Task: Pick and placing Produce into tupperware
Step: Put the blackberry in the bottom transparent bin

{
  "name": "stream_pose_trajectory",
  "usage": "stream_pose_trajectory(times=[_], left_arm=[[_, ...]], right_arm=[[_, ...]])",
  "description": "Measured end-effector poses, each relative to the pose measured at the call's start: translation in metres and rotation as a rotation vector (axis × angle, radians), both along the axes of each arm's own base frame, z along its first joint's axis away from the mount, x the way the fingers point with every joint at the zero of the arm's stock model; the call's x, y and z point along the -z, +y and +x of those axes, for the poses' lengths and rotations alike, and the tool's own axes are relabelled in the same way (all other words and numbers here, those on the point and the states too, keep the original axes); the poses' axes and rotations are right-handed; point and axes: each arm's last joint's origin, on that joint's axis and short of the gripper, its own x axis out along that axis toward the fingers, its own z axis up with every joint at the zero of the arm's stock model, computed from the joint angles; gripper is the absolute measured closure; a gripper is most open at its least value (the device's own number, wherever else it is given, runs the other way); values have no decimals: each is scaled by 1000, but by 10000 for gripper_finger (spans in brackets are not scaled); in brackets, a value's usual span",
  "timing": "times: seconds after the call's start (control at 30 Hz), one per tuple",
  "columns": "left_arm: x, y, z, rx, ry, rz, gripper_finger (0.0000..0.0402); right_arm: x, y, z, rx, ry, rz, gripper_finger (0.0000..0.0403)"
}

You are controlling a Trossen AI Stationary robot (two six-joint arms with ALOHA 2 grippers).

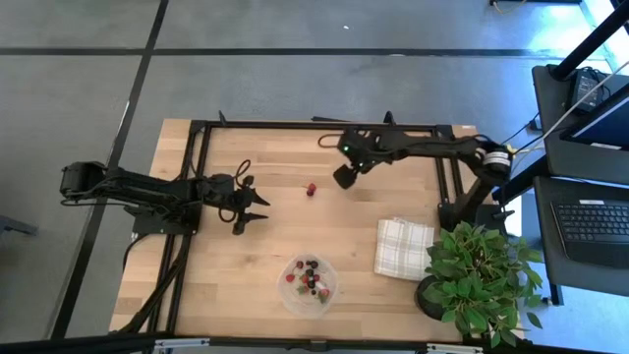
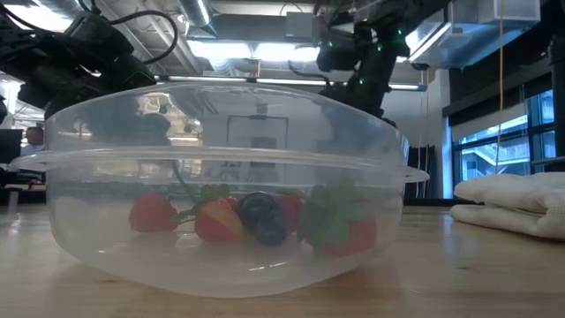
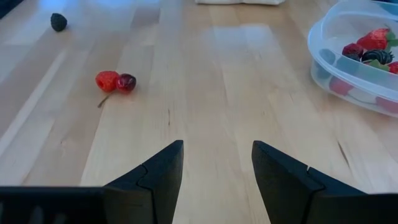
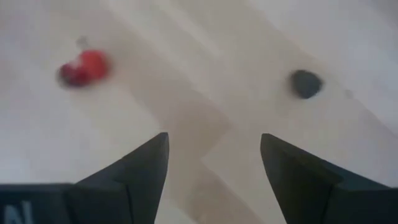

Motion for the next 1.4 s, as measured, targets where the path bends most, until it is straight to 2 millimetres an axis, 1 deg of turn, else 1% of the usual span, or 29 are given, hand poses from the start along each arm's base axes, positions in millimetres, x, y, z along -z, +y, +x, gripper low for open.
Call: stream_pose_trajectory(times=[0.1,0.17,0.23,0.33,0.5,0.73,0.8,0.93,1.0,1.2,1.3,1.4], left_arm=[[-1,0,1,1,-13,5,217],[-2,0,1,3,-24,11,217],[-3,1,1,-4,-31,16,217],[-3,1,2,-23,-33,28,217],[-3,2,2,-38,-32,35,217],[-3,2,1,-41,-31,37,217],[-3,2,1,-42,-31,37,217],[-3,2,1,-42,-30,37,217],[-3,2,1,-41,-30,37,217],[-3,2,1,-41,-30,37,217],[-3,2,1,-41,-31,37,217],[-3,2,1,-41,-31,37,217]], right_arm=[[7,-17,-7,65,-17,-2,148],[13,-25,-8,90,-37,-13,148],[18,-31,-11,109,-36,-12,148],[20,-39,-12,162,-67,-10,148],[24,-51,-7,193,-129,-33,148],[25,-54,-1,197,-188,-52,148],[26,-54,-3,223,-163,-61,148],[28,-55,-9,310,-76,-142,148],[29,-55,-11,327,-53,-167,148],[29,-55,-11,350,-55,-172,148],[33,-57,-9,358,-55,-172,148],[44,-59,-6,361,-30,-164,148]])
